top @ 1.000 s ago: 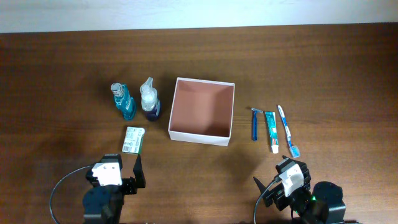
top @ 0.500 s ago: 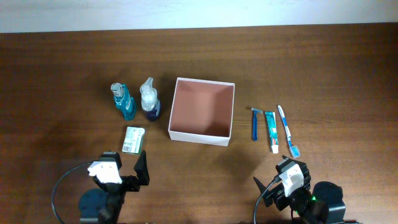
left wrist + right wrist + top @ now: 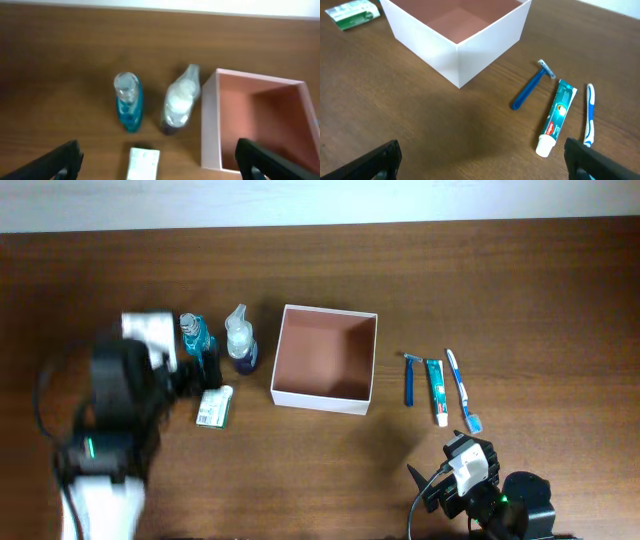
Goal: Pack container
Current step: 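Reach the left gripper to the teal mouthwash bottle and grasp it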
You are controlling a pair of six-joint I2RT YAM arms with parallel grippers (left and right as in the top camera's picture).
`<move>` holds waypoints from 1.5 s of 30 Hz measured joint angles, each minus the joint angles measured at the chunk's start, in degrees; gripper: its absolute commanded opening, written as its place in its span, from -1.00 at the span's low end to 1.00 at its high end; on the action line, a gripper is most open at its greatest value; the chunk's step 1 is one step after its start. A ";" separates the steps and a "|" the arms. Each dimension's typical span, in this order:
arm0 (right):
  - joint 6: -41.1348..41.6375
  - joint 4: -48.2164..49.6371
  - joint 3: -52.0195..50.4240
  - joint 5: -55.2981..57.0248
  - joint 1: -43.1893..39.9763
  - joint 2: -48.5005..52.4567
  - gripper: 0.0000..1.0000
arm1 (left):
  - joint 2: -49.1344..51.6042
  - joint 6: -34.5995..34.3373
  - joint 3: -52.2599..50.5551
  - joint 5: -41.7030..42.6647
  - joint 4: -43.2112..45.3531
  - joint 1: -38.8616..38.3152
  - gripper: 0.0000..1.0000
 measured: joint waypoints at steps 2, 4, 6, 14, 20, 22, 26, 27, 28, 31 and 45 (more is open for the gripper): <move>0.02 -0.04 -0.02 0.00 -0.02 -0.02 0.97 | 8.61 1.18 10.27 0.02 -5.18 1.51 1.00; 0.00 0.00 -0.02 0.00 -0.02 0.00 0.97 | 16.06 1.79 19.39 0.24 -8.87 3.08 0.99; 0.00 -0.02 -0.02 0.00 -0.02 0.00 0.97 | 22.75 2.36 27.67 0.35 -11.45 4.35 0.99; 0.04 -0.02 -0.02 0.00 -0.02 0.00 0.97 | 32.94 2.95 35.76 1.16 -14.88 5.18 0.99; 0.02 0.00 -0.02 0.00 -0.02 0.00 0.97 | 39.06 5.05 35.87 1.68 -21.51 5.18 0.98; 0.02 -0.02 -0.02 0.00 -0.02 0.00 0.97 | 41.09 5.92 35.87 1.75 -22.53 5.18 0.92; 0.02 -0.02 -0.02 0.00 -0.02 0.00 0.97 | 44.33 7.08 35.87 1.77 -22.84 5.18 0.79; 0.02 0.00 -0.02 0.00 -0.02 0.00 0.97 | 44.98 7.32 35.87 1.77 -22.88 5.18 0.67; 0.02 -0.02 -0.02 0.00 -0.02 0.00 0.97 | 45.88 7.23 35.87 1.77 -22.93 5.18 0.61; 0.04 -0.02 -0.02 0.00 -0.02 0.00 0.97 | 48.33 7.74 35.87 1.75 -22.95 5.18 0.56; 0.02 -0.02 -0.02 0.00 -0.02 0.00 0.97 | 54.05 8.28 36.00 1.99 -24.52 4.66 -0.51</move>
